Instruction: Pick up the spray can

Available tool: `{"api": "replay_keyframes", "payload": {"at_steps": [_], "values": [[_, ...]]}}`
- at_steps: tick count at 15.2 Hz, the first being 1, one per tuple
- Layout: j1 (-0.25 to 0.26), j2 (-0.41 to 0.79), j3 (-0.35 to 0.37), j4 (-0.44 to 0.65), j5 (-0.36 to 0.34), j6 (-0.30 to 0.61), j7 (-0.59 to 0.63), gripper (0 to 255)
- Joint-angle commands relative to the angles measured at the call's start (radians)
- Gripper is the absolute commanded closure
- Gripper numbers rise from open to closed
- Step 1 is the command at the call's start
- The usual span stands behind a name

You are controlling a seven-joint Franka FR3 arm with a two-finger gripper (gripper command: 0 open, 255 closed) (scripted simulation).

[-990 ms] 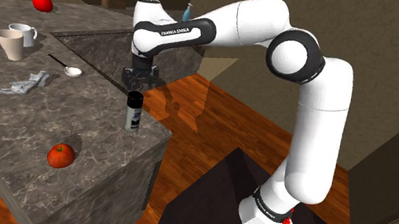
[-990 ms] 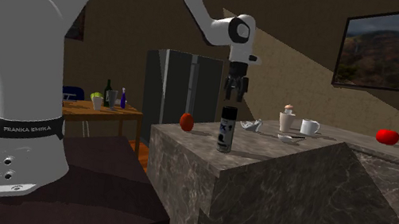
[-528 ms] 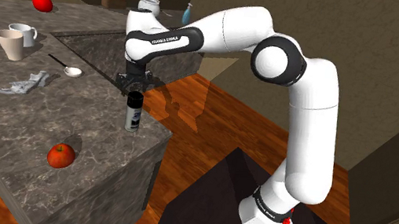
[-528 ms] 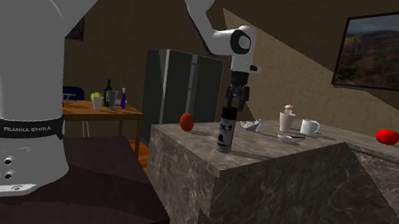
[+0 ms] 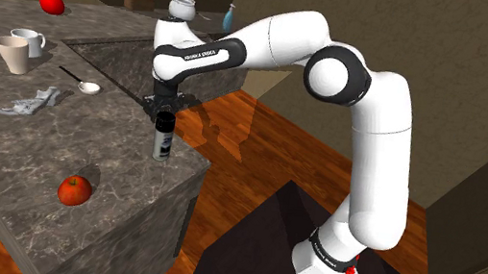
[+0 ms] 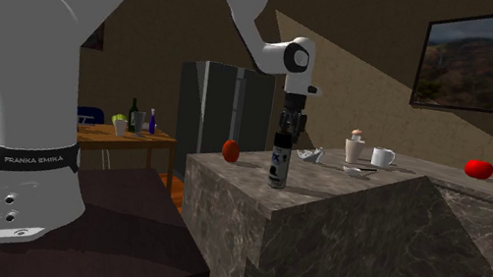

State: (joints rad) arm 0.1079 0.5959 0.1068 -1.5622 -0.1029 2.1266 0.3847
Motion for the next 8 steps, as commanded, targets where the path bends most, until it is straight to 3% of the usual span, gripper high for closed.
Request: {"api": "replay_keyframes", "payload": {"at_steps": [1, 8], "values": [[0.0, 0.001, 0.0, -0.002, 0.0, 0.0, 0.0, 255], [0.0, -0.01, 0.001, 0.008, 0.002, -0.021, -0.001, 255]]}}
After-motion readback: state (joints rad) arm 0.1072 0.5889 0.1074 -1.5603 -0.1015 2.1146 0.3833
